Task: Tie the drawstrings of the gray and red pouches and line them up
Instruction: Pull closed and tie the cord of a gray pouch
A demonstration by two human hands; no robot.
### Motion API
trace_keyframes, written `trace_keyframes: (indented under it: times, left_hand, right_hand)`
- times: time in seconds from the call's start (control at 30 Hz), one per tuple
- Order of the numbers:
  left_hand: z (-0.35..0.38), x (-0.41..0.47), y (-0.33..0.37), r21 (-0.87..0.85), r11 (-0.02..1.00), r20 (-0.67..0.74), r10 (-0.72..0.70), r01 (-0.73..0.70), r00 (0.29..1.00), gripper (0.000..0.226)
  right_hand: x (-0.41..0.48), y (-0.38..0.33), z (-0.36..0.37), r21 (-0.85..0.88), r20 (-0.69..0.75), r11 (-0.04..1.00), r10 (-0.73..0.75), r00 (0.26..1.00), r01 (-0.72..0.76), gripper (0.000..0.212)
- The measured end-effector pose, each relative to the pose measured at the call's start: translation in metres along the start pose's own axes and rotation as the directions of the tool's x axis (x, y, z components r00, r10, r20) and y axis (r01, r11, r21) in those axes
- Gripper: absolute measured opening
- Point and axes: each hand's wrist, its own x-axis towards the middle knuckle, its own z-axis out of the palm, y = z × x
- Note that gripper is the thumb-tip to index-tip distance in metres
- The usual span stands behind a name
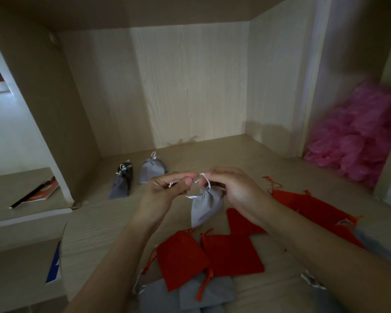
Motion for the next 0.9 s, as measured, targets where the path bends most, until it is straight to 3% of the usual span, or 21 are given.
trace_keyframes:
  times: [0.1, 0.23, 0.37, 0.57, 0.73, 0.9]
  left_hand:
    - [0.006, -0.001, 0.005, 0.172, 0.980, -0.071, 0.109, -0.095, 0.992, 0.018]
    - [0.010, -0.003, 0.009, 0.179, 0.980, -0.121, 0.111, -0.088, 0.986, 0.016]
    - [0.012, -0.005, 0.009, 0.166, 0.981, -0.111, 0.117, -0.097, 0.987, 0.012]
    - [0.011, -0.006, 0.011, 0.111, 0.990, -0.115, 0.103, -0.090, 0.988, 0.014]
    - [0.011, -0.007, 0.011, 0.074, 0.995, -0.097, 0.080, -0.073, 0.992, 0.014]
    - [0.011, -0.005, 0.009, 0.054, 0.997, -0.103, 0.060, -0.054, 0.993, 0.019]
  right_hand:
    - [-0.001, -0.001, 0.001, -0.079, -0.035, 0.995, -0.056, 0.998, 0.053, 0.024]
    - [0.002, 0.007, 0.004, -0.308, -0.107, 0.944, -0.160, 0.981, 0.120, 0.021]
    - [0.003, 0.009, 0.005, -0.411, -0.137, 0.898, -0.228, 0.964, 0.154, 0.026]
    - [0.002, 0.010, 0.004, -0.322, -0.159, 0.929, -0.246, 0.956, 0.185, 0.048]
    - [0.003, 0.010, 0.002, -0.271, -0.088, 0.926, -0.297, 0.951, 0.264, 0.033]
    - [0.004, 0.007, -0.002, -0.385, -0.105, 0.873, -0.364, 0.925, 0.300, 0.028]
